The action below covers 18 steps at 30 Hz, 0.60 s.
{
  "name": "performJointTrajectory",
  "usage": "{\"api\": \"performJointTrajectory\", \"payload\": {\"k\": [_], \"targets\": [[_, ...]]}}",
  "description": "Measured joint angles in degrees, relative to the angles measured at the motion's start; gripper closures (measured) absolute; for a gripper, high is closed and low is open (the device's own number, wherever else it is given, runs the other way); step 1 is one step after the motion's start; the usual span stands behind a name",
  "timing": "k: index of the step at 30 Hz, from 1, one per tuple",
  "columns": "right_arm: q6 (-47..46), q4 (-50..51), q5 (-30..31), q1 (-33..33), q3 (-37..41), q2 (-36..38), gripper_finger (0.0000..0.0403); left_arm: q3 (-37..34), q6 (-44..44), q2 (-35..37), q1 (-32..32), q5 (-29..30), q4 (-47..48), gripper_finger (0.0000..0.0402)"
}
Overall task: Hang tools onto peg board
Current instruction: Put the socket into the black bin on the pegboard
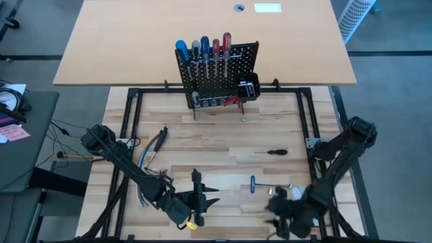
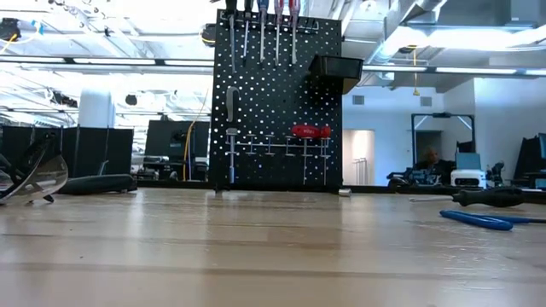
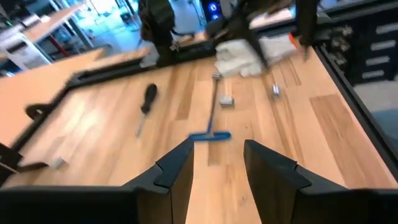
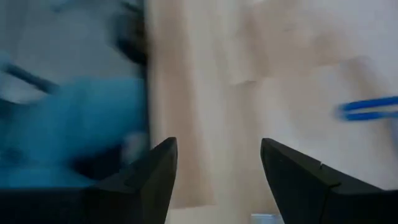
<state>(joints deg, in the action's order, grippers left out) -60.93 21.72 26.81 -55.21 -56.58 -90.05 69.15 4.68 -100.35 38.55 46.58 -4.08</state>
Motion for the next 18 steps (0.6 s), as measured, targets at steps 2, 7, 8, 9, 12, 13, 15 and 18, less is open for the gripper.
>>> {"api": "performJointTrajectory", "payload": {"k": [2,7,8,9,12,13,15,18], "targets": [[-1.5,-5.0,0.9,-2.7,0.0,-0.9,0.0163,-1.1,0.8,0.0,0.2,-0.7,0.0,0.0265],[-2.1,-12.5,2.5,-7.3,0.0,-3.9,0.0163,-1.7,0.4,0.0,0.2,-1.2,-0.3,0.0265],[-3.2,-13.1,3.4,-7.6,0.0,-4.1,0.0163,-1.7,0.4,0.0,0.1,-1.3,-0.2,0.0265],[-3.7,-13.2,4.1,-7.8,0.0,-4.6,0.0163,-1.7,0.4,0.0,0.0,-1.3,-0.1,0.0265],[0.3,-8.5,3.2,-6.8,0.0,-4.8,0.0163,-1.7,0.4,-0.1,-0.1,-1.2,-0.3,0.0265],[0.8,-5.2,2.7,-6.0,0.0,-4.5,0.0163,-1.7,0.3,-0.1,-0.4,-1.2,-0.2,0.0265],[0.0,2.3,2.4,-4.0,0.0,-3.7,0.0163,-1.7,0.2,-0.1,-0.4,-1.2,-0.1,0.0265],[-4.0,12.7,2.4,-0.7,0.0,-3.6,0.0163,-1.7,0.6,-0.1,-1.0,-1.2,0.0,0.0265]]}}
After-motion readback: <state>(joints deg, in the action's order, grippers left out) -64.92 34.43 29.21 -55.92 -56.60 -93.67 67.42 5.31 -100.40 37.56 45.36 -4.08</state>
